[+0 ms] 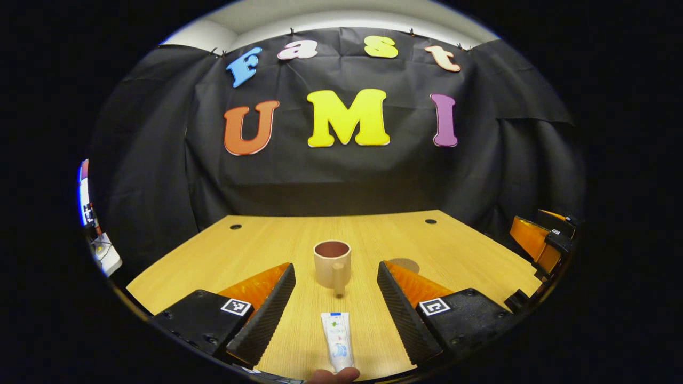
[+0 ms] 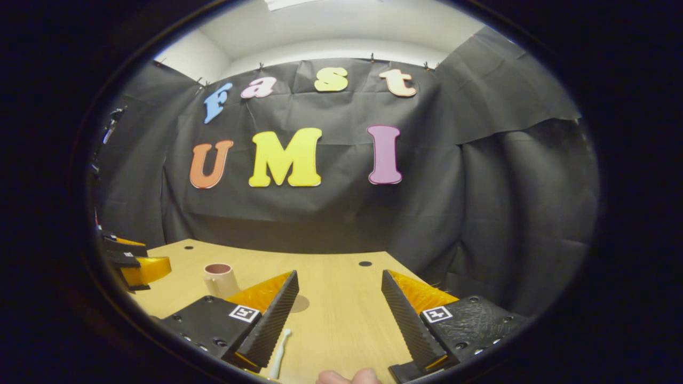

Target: Put the toothbrush and toothpaste on the desktop into the cup, then pick up the cup and place it on the coaster on the desktop.

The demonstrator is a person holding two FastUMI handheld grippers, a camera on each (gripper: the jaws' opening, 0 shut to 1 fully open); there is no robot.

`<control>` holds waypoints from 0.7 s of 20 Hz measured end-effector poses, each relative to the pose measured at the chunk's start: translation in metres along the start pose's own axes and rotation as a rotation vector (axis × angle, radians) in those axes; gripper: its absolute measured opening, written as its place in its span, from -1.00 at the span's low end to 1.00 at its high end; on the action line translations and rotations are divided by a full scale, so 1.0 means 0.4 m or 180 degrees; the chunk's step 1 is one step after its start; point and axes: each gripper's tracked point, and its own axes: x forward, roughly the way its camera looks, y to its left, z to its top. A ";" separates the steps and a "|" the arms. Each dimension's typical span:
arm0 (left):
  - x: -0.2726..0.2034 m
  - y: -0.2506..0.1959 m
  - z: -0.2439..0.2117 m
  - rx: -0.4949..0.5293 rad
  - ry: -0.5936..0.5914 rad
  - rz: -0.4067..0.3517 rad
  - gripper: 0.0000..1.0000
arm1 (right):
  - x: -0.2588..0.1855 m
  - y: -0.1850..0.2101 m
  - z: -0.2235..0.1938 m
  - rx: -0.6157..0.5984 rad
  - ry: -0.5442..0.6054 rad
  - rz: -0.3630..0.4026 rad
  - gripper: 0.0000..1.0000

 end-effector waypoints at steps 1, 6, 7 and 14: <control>0.006 0.000 -0.027 -0.0007 0.0132 0.0018 0.96 | 0.001 -0.002 -0.007 0.0001 0.0022 -0.0002 0.89; 0.027 -0.019 -0.206 -0.0149 0.0879 -0.0091 0.97 | 0.002 0.006 -0.067 0.0013 0.0184 0.0044 0.89; 0.027 -0.031 -0.236 -0.0190 0.1022 -0.0143 0.97 | 0.004 0.009 -0.081 -0.0013 0.0219 0.0044 0.89; 0.038 -0.026 -0.355 -0.0167 0.1483 -0.0128 0.92 | 0.002 0.047 -0.165 -0.0083 0.0455 0.0162 0.89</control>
